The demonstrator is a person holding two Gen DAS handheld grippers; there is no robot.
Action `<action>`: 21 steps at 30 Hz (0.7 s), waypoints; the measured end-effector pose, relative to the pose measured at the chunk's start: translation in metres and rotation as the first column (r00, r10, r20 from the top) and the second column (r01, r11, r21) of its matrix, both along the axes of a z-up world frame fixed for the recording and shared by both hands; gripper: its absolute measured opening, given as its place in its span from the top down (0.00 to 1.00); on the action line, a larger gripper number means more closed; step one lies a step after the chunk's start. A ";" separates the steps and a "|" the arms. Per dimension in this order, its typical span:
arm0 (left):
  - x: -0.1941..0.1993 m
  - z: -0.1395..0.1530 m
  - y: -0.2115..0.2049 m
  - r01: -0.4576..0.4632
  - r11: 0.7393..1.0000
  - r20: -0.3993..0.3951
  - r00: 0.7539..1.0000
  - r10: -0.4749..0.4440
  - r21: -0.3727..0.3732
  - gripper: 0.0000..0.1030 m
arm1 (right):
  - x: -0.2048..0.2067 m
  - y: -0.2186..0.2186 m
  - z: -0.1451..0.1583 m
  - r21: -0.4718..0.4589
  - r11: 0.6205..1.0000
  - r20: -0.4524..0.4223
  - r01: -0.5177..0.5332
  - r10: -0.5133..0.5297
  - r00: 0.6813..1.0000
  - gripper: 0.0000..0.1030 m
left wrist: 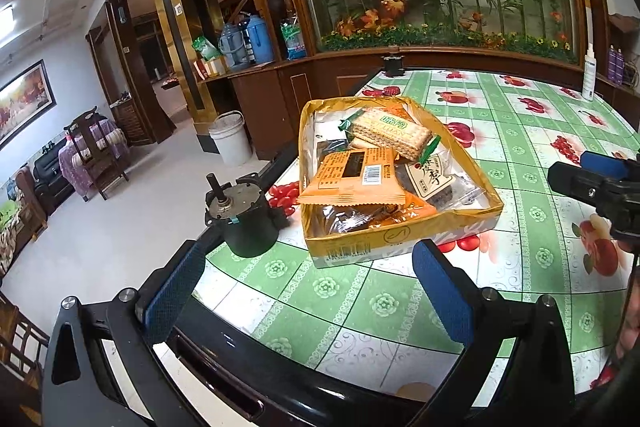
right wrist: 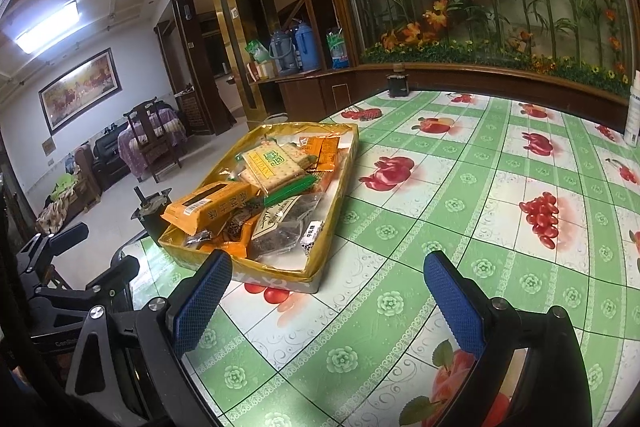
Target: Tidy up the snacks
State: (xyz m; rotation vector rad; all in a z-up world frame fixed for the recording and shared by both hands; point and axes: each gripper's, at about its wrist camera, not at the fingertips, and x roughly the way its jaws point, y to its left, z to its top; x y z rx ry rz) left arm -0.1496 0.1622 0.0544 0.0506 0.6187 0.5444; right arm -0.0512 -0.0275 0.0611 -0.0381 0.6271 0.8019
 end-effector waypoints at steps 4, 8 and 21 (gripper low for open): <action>-0.001 0.002 -0.002 0.008 1.000 0.000 1.000 -0.008 -0.016 0.00 | 0.000 -0.001 0.000 -0.002 1.000 0.001 0.005 -0.005 1.000 0.05; -0.002 0.002 -0.004 0.018 0.999 0.001 1.000 -0.018 -0.047 0.00 | -0.002 -0.002 0.002 0.000 1.000 0.008 0.007 -0.007 1.000 0.05; 0.021 -0.014 -0.011 0.041 0.998 -0.044 0.998 -0.043 -0.054 0.00 | -0.014 -0.004 0.008 -0.018 1.000 0.071 0.023 -0.022 0.997 0.05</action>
